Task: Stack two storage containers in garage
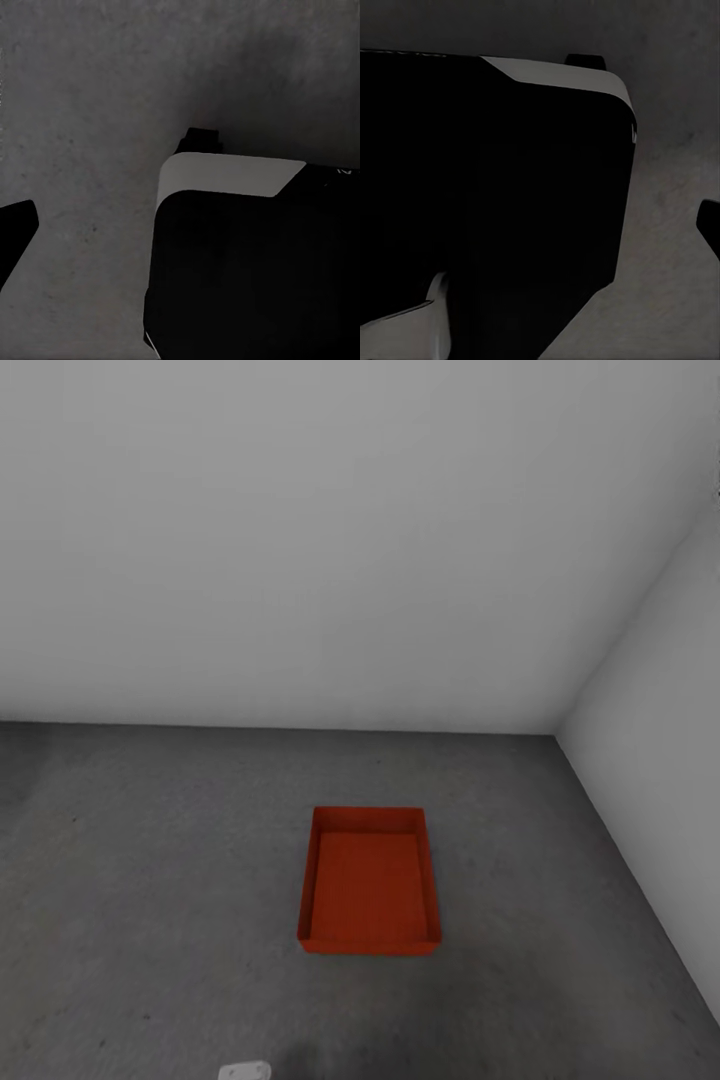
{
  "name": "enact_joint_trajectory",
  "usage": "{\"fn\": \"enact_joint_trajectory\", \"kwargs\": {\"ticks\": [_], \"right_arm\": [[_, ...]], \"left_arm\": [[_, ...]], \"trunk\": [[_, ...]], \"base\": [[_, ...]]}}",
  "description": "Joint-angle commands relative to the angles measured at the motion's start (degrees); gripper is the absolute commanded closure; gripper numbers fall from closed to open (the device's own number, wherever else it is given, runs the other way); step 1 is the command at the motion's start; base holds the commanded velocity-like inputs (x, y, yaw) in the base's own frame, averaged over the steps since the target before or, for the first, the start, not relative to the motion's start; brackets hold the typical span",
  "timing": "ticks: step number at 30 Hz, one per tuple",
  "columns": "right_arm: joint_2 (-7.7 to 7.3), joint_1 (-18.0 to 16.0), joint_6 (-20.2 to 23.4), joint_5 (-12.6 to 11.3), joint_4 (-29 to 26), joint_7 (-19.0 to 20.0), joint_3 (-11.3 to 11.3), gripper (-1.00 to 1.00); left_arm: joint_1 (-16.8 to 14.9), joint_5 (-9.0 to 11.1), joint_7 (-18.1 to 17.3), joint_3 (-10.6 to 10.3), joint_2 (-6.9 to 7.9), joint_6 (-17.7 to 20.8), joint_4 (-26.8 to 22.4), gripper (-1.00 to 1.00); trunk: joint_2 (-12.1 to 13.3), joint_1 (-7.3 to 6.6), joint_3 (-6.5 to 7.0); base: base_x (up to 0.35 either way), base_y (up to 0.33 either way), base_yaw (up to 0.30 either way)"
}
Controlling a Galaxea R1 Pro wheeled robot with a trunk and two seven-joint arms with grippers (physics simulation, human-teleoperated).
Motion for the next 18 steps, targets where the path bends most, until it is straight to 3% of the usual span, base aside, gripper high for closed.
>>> {"fn": "enact_joint_trajectory", "kwargs": {"ticks": [1, 18], "right_arm": [[0.05, 0.0, -0.3, -0.5, 0.1, -0.1, 0.5, -1.0], [0.14, 0.0, -0.4, -0.5, 0.2, -0.1, 0.5, -1.0]], "left_arm": [[0.0, 0.5, 0.2, -0.5, 0.0, 0.0, 0.0, -1.0], [0.0, 0.6, 0.2, -0.5, 0.03, 0.1, 0.1, -1.0]], "trunk": [[0.0, 0.01, 0.05], [0.0, 0.01, 1.58]], "base": [[0.0, 0.0, 0.0], [0.0, 0.0, 0.0]]}}
